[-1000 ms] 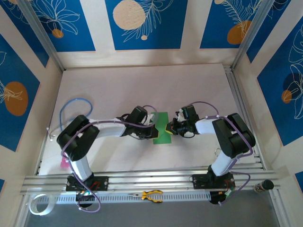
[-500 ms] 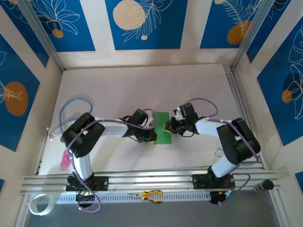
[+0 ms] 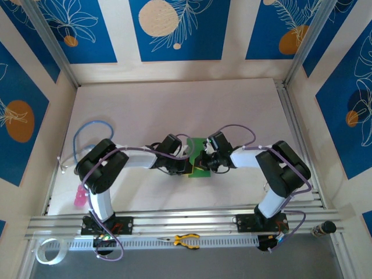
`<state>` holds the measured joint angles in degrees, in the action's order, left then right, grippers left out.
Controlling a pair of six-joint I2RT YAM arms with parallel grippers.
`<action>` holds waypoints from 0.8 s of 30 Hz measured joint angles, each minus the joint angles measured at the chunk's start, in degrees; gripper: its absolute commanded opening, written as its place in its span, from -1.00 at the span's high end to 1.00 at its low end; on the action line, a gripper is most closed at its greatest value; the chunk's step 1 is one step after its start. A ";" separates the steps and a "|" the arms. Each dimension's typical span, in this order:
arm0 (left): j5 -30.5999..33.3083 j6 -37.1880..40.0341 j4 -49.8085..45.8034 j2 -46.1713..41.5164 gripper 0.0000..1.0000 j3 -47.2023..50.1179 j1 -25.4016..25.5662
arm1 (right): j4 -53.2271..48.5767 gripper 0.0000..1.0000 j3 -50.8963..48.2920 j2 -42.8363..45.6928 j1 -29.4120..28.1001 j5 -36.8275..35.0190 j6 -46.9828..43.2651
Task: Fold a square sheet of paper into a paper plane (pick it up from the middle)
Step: Fold the triangle a second time at the center of the table.
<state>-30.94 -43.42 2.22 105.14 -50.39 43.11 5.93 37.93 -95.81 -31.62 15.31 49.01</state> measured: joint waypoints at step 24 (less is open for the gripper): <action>0.55 -1.38 2.38 -0.15 1.00 0.96 0.52 | 9.55 1.00 -4.37 0.50 15.54 3.04 0.09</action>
<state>-30.39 -44.80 4.60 104.99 -49.43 43.64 15.49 33.56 -95.31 -16.08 18.35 49.10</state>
